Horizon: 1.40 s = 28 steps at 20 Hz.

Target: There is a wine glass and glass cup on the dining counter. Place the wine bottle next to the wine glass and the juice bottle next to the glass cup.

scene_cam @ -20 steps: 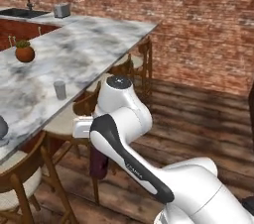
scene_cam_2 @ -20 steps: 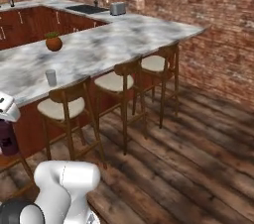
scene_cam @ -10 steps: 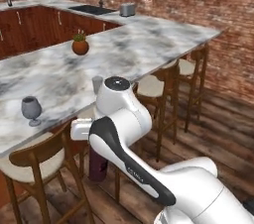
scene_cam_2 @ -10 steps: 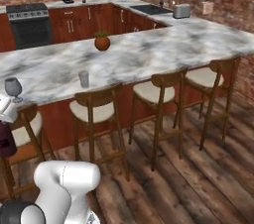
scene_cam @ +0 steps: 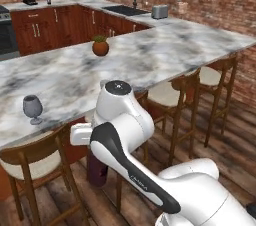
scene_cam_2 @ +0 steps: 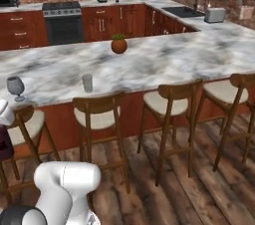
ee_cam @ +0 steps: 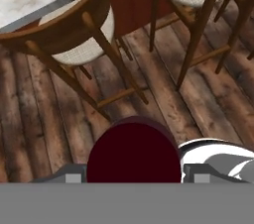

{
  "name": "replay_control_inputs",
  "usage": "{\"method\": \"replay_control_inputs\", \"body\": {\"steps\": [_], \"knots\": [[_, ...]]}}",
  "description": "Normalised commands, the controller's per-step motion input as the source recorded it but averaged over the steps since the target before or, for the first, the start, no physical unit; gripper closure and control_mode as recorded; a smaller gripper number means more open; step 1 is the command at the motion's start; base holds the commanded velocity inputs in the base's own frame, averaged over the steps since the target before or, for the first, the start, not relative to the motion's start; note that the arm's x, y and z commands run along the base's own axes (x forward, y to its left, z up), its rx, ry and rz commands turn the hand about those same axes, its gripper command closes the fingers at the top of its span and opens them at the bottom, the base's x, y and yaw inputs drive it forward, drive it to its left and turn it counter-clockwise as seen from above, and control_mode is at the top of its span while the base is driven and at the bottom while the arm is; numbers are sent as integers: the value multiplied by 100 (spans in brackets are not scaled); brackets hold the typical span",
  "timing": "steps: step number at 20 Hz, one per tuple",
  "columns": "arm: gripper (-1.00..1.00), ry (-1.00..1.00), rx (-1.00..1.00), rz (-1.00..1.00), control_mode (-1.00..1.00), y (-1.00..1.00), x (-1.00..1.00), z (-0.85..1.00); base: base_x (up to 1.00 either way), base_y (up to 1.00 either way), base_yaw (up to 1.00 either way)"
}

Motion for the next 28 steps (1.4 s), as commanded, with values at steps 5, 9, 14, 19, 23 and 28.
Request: {"method": "replay_control_inputs", "body": {"steps": [5,9,14,19,23,28], "knots": [[100,0,0,0,100,0,0,0,42,-51,22],[100,0,0,0,100,0,0,0,50,-46,25],[100,0,0,0,100,0,0,0,55,-41,23],[100,0,0,0,100,0,0,0,59,-37,26],[100,0,0,0,100,0,0,0,59,-36,27],[100,0,0,0,100,0,0,0,55,-37,26]]}}
